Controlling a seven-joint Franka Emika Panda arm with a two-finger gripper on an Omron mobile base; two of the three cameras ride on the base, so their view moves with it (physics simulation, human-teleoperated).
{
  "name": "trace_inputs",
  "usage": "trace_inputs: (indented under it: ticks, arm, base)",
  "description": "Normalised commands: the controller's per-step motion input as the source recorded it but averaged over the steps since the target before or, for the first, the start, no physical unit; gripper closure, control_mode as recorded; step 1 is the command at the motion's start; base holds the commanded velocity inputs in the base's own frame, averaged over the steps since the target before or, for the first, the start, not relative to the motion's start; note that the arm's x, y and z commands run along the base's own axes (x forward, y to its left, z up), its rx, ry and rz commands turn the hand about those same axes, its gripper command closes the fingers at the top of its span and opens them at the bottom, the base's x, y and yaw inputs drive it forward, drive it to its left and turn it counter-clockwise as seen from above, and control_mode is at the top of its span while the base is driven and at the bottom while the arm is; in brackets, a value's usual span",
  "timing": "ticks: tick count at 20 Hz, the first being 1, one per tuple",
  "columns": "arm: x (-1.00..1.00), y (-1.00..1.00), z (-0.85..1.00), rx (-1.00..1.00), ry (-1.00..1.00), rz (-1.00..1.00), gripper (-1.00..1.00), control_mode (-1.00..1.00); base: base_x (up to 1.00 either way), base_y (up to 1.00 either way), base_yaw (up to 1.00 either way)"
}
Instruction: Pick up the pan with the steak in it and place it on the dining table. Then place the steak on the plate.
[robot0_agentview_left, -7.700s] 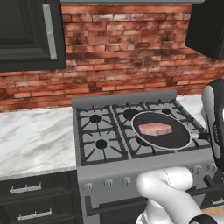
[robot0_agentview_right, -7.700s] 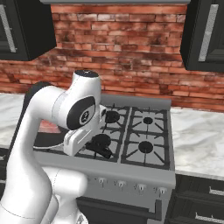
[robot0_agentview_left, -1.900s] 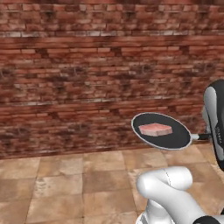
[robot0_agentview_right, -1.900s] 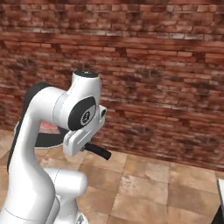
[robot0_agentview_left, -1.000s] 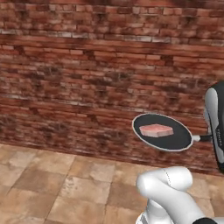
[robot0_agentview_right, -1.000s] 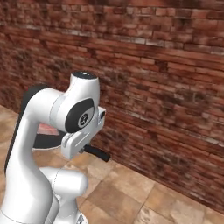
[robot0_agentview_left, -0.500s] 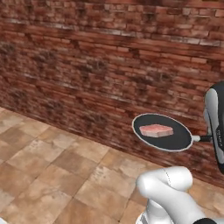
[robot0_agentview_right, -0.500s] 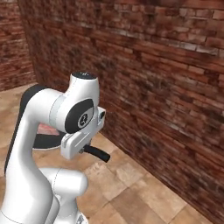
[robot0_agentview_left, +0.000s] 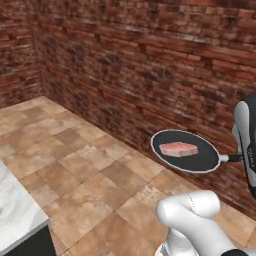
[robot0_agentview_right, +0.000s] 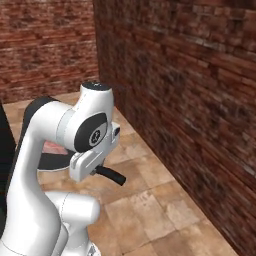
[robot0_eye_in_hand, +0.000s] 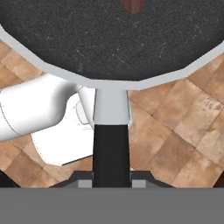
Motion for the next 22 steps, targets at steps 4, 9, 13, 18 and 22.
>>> trace_inputs:
  ticks: [4,9,13,18,22]
  arm:
    - [0.0,0.0,0.0,0.0,0.0,0.0,1.0,1.0]
    - [0.0,0.0,0.0,0.0,0.0,0.0,1.0,1.0]
    - [0.0,0.0,0.0,0.0,0.0,0.0,1.0,1.0]
    - [0.0,0.0,0.0,0.0,0.0,0.0,1.0,1.0]
    - [0.0,0.0,0.0,0.0,0.0,0.0,1.0,1.0]
  base:
    - [-0.02,0.0,0.5]
    - [-0.02,0.0,0.5]
    - [-0.02,0.0,0.5]
    - [0.04,-0.19,0.26]
    - [0.03,-0.92,0.03]
